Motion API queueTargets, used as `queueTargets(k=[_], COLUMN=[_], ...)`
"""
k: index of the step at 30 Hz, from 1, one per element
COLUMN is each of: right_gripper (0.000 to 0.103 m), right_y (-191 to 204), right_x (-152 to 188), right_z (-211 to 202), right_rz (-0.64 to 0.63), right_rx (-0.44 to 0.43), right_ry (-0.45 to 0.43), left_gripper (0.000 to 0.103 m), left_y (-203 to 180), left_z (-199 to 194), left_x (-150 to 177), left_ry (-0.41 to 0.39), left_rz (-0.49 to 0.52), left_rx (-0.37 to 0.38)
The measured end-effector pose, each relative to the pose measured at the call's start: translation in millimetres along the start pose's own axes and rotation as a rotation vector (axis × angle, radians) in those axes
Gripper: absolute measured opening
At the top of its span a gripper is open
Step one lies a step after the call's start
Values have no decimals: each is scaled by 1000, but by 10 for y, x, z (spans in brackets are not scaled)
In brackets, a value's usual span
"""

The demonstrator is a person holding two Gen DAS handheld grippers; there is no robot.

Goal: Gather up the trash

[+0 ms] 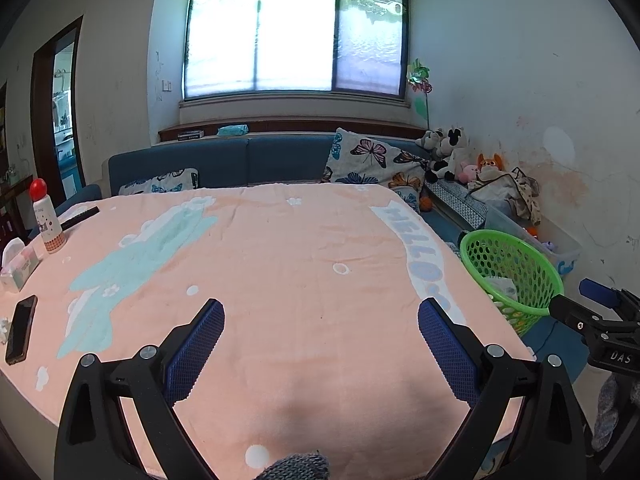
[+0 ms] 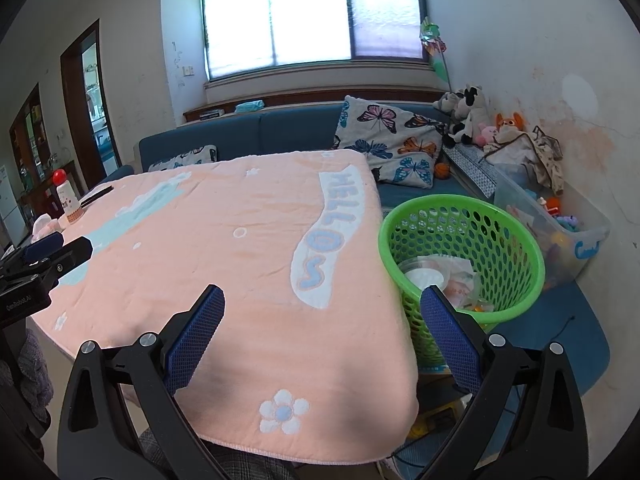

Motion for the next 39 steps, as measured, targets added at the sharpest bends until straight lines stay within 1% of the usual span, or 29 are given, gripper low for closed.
queueTargets(k=[24, 39], right_gripper=[98, 98], right_y=[32, 45], right_x=[22, 57], right_z=[30, 15], right_rz=[-1, 3], right_rx=[-14, -20], right_ry=[3, 9], left_gripper=[94, 94], left_y=[27, 45], left_z=[11, 22], left_x=[-9, 43], left_ry=[4, 7], left_rz=[2, 3], left_rx=[-2, -1])
Point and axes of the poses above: each gripper's, at about its wrist camera, not at the fingertips, and z roughly the way its jaws point, y to its left, x to its underside, the point moved 7 cm from there along z, roughly the way its jaws point, and after that the axes turned 14 degrees about -y, right-handed, at the moved point
